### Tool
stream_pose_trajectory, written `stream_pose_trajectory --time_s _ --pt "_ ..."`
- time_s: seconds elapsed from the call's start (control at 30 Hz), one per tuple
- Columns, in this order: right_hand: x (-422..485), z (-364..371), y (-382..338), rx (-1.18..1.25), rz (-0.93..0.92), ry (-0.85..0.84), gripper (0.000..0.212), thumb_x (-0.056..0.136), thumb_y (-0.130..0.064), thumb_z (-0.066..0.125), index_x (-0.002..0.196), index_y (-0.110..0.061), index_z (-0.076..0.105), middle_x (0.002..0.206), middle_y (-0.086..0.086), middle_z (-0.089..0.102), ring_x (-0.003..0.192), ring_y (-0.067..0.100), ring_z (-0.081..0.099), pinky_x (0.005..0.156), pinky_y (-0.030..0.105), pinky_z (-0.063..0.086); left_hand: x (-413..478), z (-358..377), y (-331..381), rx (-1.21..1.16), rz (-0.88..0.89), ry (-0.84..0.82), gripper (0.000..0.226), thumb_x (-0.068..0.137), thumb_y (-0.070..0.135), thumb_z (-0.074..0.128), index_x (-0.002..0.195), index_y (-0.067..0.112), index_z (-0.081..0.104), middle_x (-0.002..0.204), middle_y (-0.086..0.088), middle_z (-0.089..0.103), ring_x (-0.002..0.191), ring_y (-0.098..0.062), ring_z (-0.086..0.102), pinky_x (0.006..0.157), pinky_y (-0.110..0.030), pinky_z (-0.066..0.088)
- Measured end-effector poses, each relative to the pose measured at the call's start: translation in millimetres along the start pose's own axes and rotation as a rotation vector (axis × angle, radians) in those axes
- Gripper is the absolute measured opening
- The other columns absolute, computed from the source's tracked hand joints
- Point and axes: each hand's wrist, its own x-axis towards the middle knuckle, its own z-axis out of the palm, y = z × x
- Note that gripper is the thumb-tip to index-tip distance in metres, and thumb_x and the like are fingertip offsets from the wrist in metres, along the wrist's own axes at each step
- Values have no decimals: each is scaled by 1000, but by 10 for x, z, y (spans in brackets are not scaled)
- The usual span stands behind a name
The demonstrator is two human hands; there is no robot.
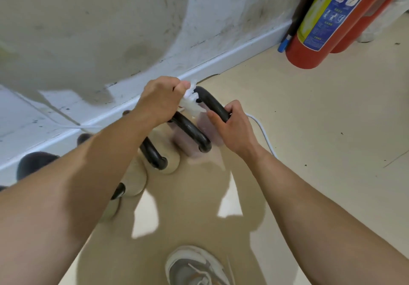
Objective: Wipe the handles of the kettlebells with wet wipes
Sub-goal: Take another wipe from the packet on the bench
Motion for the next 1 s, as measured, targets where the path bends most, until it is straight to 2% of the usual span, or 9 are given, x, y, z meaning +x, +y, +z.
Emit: stream_pose_trajectory --time_s 0.13,0.23,0.3,0.37,0.43,0.6,0.7,0.83,1.0 --pt "-226 -16 -204 -348 -42 169 41 90 -52 64 91 -12 54 95 4 56 86 23 53 72 42 50 -523 -322 129 -453 -273 49 48 99 47 47 69 10 51 72 -4 55 69 -22 61 68 -37 60" --pt "-626 49 -570 -275 -144 286 47 91 -50 55 114 -10 62 115 9 59 101 30 53 86 45 49 -983 -600 259 -599 -309 22 41 93 51 60 71 17 59 60 7 64 56 -11 66 55 -27 58" --pt "-936 15 -955 -97 -220 112 35 96 -36 58 122 -13 64 111 5 65 98 24 61 87 41 52 -1299 -775 317 -611 -282 2 28 90 36 71 76 16 58 66 1 68 59 -13 69 53 -25 56" --pt "-1198 -16 -1289 48 -340 -47 22 95 -14 66 115 -7 67 98 6 71 81 16 68 70 32 56 -1632 -974 375 -600 -280 44 13 90 17 70 89 14 58 81 -8 67 64 -16 69 51 -23 54" --pt "-1524 -99 -1658 248 -233 -253 13 99 -11 62 107 -3 68 81 2 68 60 4 62 57 19 48 -2034 -1186 442 -594 -310 144 14 90 9 65 102 14 58 88 -5 63 64 -13 64 47 -20 50" --pt "-2313 -140 -2405 218 -314 -455 9 88 -27 74 90 -19 70 74 -4 67 65 12 62 64 29 53 -3206 -1757 584 -767 -484 423 43 74 27 78 112 18 59 104 -7 69 85 -23 71 73 -36 61" --pt "-2857 -180 -2826 225 -331 -593 7 91 -13 70 86 -13 66 68 1 62 54 14 57 53 26 50 -3871 -2072 644 -746 -522 539 22 88 33 64 105 18 60 96 0 71 85 -23 68 82 -42 59" --pt "-3528 -154 -3312 223 -284 -823 7 93 1 66 95 -4 61 77 17 64 55 19 62 56 27 58 -4710 -2423 605 -787 -601 619 38 100 43 40 79 20 63 69 1 71 72 -26 65 71 -35 54" --pt "-4405 122 -3906 143 -437 -954 9 86 3 69 84 -5 64 61 8 63 56 22 64 72 39 65 -5608 -2770 256 -691 -568 794 11 90 19 61 87 21 71 68 9 70 61 -9 63 48 -17 47"
